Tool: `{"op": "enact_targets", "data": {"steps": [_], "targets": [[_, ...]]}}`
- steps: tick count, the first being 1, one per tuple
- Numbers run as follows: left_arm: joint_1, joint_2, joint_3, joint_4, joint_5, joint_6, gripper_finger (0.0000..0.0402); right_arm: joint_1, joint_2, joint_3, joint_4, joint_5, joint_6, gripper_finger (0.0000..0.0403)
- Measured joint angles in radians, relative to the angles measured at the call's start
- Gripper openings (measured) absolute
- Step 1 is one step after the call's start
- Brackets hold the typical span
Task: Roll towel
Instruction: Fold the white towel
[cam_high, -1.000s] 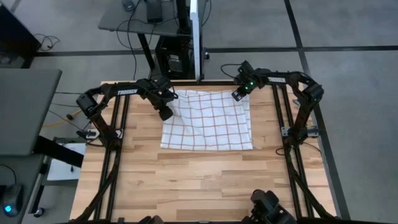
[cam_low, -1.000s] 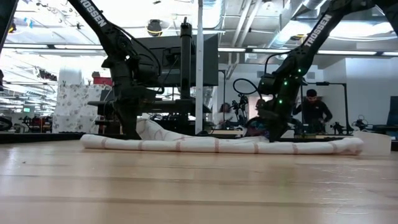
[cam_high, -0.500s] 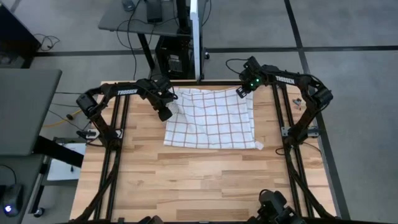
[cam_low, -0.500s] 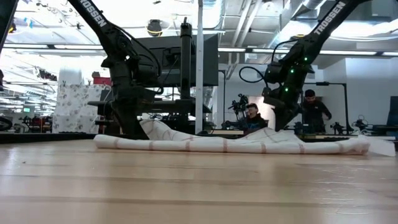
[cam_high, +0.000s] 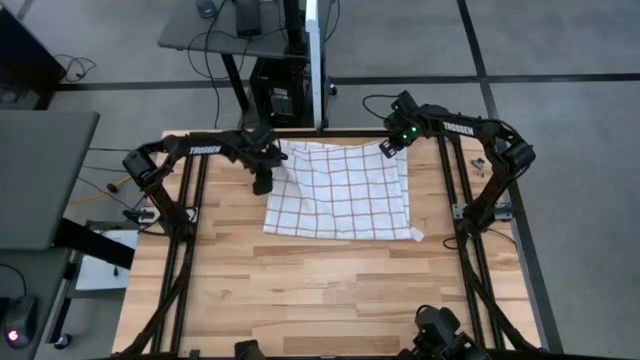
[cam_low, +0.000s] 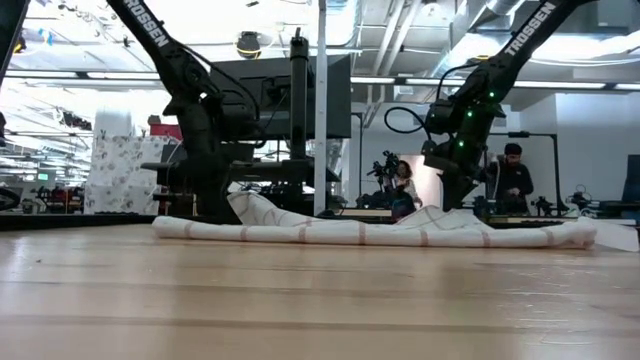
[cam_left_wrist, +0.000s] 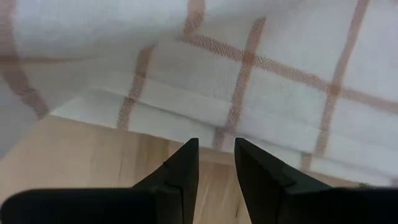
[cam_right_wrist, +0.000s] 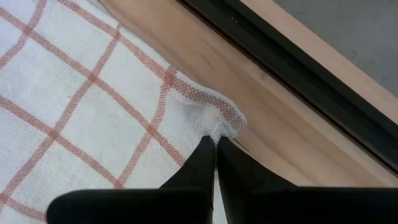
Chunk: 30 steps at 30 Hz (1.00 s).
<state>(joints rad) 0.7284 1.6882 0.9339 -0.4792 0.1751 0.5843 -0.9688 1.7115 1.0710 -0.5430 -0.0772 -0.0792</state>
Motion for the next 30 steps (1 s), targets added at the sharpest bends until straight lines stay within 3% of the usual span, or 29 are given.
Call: {"op": "enact_targets", "data": {"steps": [8, 30], "targets": [[0.000, -0.005, -0.085, 0.127, 0.001, 0.018, 0.0088, 0.000, -0.001, 0.001, 0.000, -0.001, 0.000, 0.0000], [0.045, -0.003, -0.124, 0.078, -0.023, -0.047, 0.0072, -0.115, -0.003, 0.001, -0.136, 0.002, 0.043, 0.0000]]}}
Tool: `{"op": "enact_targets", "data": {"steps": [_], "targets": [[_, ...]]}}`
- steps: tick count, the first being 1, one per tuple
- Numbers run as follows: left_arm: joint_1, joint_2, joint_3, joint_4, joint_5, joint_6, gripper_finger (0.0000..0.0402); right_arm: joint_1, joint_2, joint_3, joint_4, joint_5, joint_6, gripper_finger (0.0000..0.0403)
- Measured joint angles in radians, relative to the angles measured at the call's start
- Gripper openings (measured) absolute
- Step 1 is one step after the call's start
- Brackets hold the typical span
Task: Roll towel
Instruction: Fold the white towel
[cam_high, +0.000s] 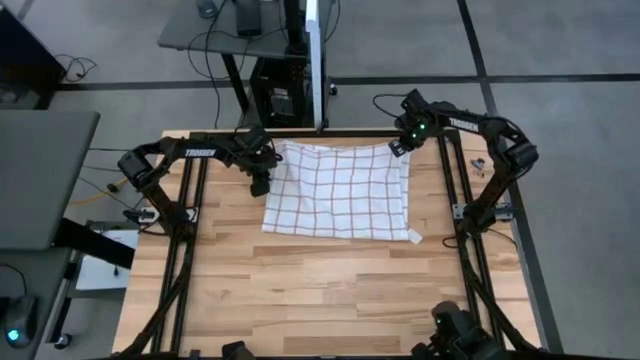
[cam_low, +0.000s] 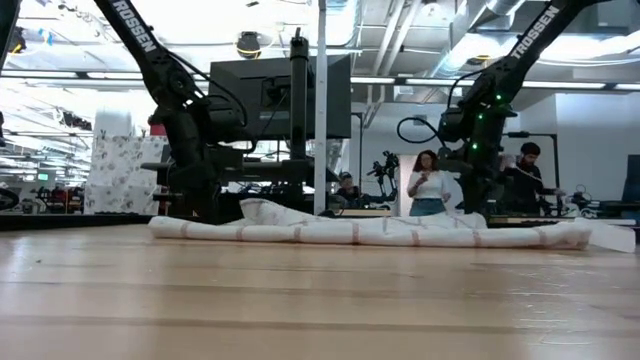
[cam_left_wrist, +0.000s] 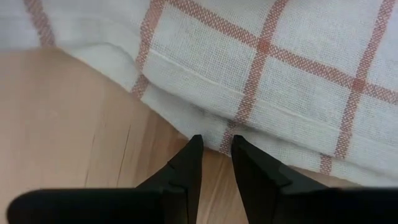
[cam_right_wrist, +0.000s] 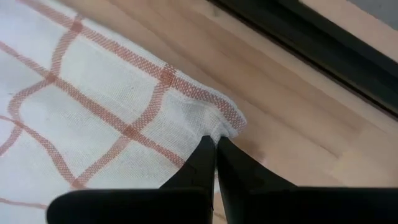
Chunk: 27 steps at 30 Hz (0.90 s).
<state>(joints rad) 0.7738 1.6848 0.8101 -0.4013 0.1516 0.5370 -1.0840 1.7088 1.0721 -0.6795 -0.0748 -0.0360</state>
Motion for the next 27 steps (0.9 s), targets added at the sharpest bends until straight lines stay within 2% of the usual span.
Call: {"op": "enact_targets", "data": {"steps": [9, 14, 18, 24, 27], "targets": [[0.000, 0.002, -0.001, 0.006, -0.008, -0.009, 0.0072, -0.032, -0.044, 0.000, -0.002, -0.011, 0.007, 0.0000], [0.000, 0.003, 0.044, -0.020, -0.021, -0.086, 0.0071, -0.005, -0.029, 0.000, -0.006, -0.012, 0.061, 0.0013], [0.002, 0.005, 0.118, -0.092, -0.054, -0.124, 0.0071, 0.012, -0.029, 0.001, -0.031, -0.031, 0.062, 0.0070], [0.002, 0.001, 0.274, -0.213, -0.047, -0.138, 0.0071, 0.015, -0.053, 0.077, -0.208, -0.045, 0.056, 0.0173], [0.002, 0.000, 0.346, -0.235, -0.043, -0.141, 0.0071, 0.035, -0.078, 0.087, -0.257, -0.125, 0.089, 0.0211]]}}
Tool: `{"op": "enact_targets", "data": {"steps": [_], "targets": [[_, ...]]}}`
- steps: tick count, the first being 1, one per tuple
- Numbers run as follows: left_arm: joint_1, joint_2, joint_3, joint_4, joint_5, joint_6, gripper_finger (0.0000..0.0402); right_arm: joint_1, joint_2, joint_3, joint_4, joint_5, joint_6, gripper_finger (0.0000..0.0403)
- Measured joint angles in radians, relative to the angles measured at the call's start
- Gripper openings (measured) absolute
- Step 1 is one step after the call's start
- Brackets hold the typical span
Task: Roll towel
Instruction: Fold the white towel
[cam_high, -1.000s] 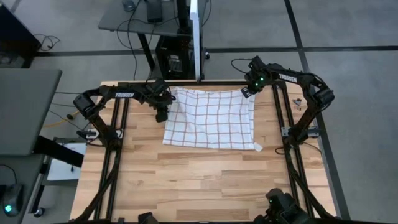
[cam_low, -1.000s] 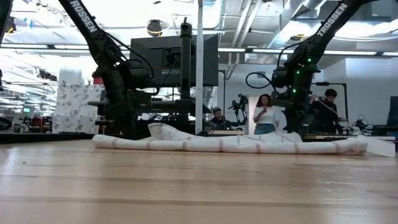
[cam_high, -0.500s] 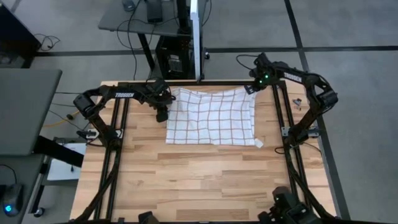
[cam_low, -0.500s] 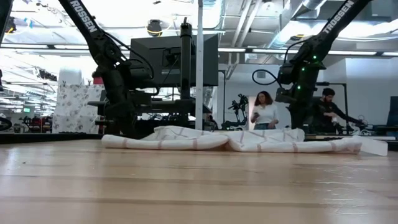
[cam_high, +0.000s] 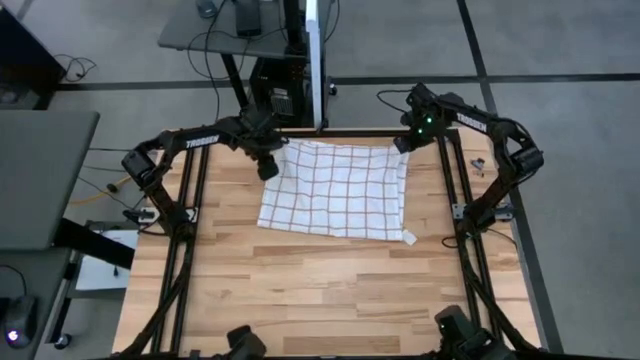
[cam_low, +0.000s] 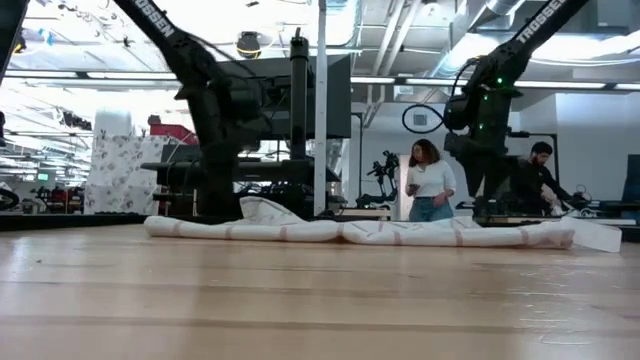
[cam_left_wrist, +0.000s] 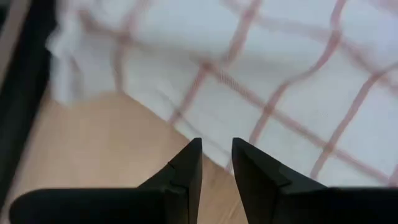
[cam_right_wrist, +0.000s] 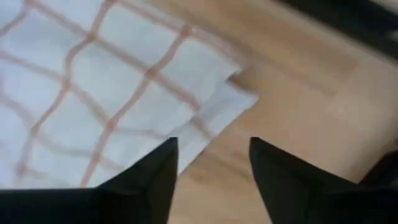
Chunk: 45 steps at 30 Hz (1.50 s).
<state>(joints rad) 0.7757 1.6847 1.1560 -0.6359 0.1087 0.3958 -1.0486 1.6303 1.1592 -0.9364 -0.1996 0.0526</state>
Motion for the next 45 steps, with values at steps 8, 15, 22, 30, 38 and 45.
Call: {"op": "enact_targets", "data": {"steps": [8, 15, 22, 30, 38, 45], "targets": [[0.005, 0.026, 0.043, 0.104, 0.021, 0.022, 0.0071, 0.308, -0.076, -0.117, 0.292, -0.157, 0.189, 0.0239], [0.012, 0.153, 0.042, 0.122, 0.055, 0.004, 0.0071, 0.670, -0.018, -0.190, 0.639, 0.065, 0.459, 0.0234], [0.021, 0.225, 0.079, 0.191, 0.026, 0.002, 0.0071, 0.895, 0.093, -0.190, 0.677, 0.265, 0.607, 0.0230], [0.064, 0.230, 0.086, 0.089, -0.034, 0.084, 0.0071, 1.045, 0.230, -0.182, 0.678, 0.286, 0.759, 0.0230], [0.108, 0.228, 0.073, -0.006, -0.030, 0.006, 0.0072, 1.095, 0.216, -0.186, 0.653, 0.233, 0.732, 0.0230], [0.046, 0.102, 0.093, -0.239, 0.116, -0.111, 0.0072, 1.045, 0.075, -0.200, 0.585, 0.196, 0.623, 0.0230]]}}
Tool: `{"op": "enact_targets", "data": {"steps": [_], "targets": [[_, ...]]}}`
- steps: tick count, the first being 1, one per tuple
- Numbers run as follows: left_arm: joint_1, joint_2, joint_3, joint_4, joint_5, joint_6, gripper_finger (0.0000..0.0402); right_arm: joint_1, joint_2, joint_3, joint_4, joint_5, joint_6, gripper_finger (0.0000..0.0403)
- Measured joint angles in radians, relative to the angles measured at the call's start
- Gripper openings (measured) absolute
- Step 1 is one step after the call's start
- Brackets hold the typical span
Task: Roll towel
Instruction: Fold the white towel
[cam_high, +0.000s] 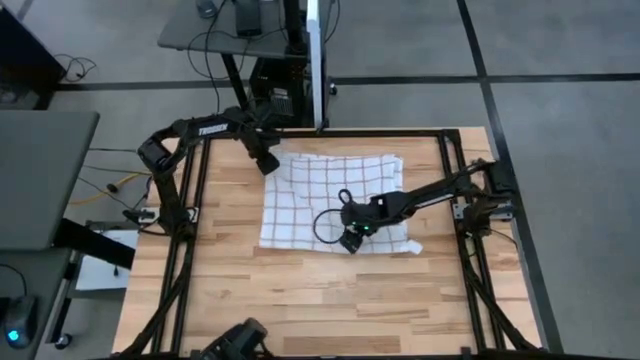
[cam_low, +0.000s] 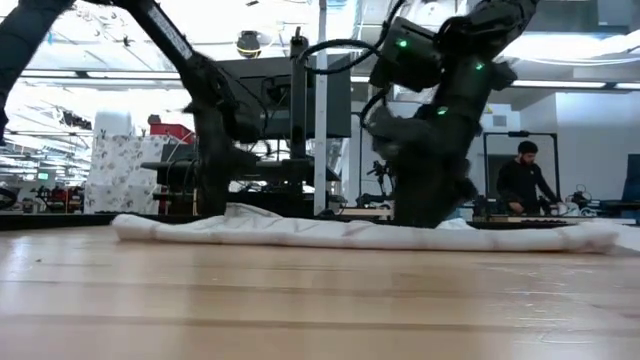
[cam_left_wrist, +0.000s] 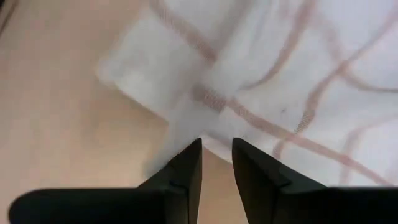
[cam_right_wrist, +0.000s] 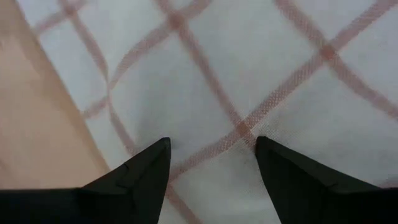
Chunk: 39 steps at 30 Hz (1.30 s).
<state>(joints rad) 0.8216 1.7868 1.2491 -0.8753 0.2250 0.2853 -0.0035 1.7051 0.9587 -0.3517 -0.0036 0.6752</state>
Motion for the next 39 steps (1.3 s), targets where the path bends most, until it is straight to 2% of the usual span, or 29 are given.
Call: {"op": "enact_targets", "data": {"steps": [6, 10, 15, 20, 25, 28, 34, 39], "targets": [[-0.121, -0.167, -0.004, -0.128, 0.006, -0.117, 0.0072, -0.122, -0.174, 0.007, -0.094, 0.017, -0.096, 0.0230], [-0.236, -0.249, -0.090, -0.067, 0.006, -0.246, 0.0072, -0.231, -0.221, 0.009, -0.135, 0.020, -0.183, 0.0230], [-0.396, -0.279, -0.272, 0.094, 0.006, -0.463, 0.0072, -0.400, -0.187, 0.008, -0.147, 0.025, -0.299, 0.0230], [-0.553, -0.277, -0.424, 0.309, 0.006, -0.699, 0.0072, -0.579, -0.099, 0.009, -0.150, 0.030, -0.411, 0.0230], [-0.654, -0.277, -0.504, 0.445, -0.078, -0.872, 0.0072, -0.675, 0.003, 0.009, -0.173, 0.006, -0.510, 0.0230], [-0.689, -0.277, -0.533, 0.461, -0.092, -0.925, 0.0072, -0.713, 0.022, 0.009, -0.189, -0.009, -0.524, 0.0230], [-0.755, -0.279, -0.538, 0.438, -0.095, -0.968, 0.0072, -0.761, -0.066, 0.011, -0.231, -0.027, -0.544, 0.0230], [-0.803, -0.281, -0.550, 0.449, -0.091, -1.007, 0.0072, -0.830, -0.069, 0.009, -0.297, -0.017, -0.562, 0.0230]]}}
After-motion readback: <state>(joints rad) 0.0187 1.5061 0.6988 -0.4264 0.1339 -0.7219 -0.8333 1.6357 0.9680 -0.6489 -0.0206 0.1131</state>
